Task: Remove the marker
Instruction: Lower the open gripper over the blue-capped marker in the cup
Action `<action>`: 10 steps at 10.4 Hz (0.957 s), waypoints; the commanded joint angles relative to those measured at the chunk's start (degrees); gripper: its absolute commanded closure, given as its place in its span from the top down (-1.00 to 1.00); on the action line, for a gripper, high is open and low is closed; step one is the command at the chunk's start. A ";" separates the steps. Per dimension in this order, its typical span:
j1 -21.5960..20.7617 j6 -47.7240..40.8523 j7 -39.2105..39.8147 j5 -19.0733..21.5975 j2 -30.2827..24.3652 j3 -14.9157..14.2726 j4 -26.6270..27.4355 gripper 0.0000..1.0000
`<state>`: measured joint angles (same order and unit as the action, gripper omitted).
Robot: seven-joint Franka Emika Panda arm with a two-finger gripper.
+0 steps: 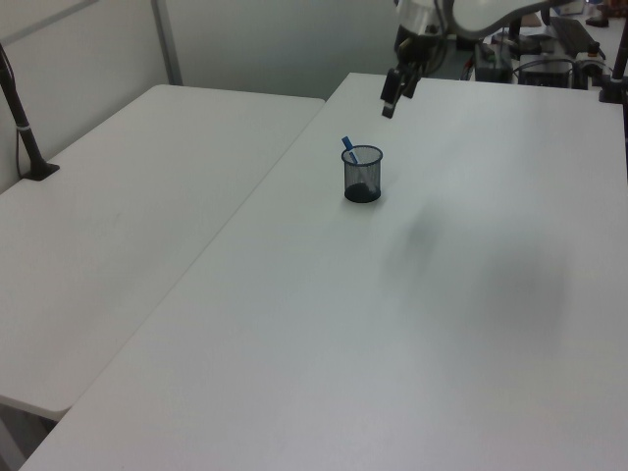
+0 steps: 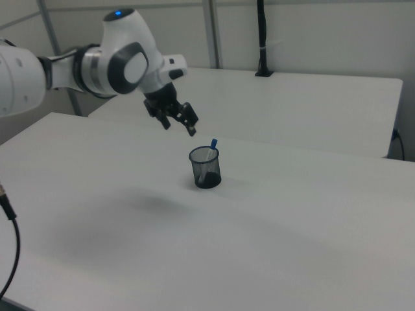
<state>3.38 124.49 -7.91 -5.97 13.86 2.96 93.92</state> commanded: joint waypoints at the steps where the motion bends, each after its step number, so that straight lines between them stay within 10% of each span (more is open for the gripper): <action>1: -0.31 7.58 -2.46 -0.71 7.65 -1.82 -5.31 1.00; 10: -0.13 23.94 -14.41 -12.05 16.63 -2.52 -6.03 0.50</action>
<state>3.53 146.22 -19.06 -16.05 29.27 1.39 88.79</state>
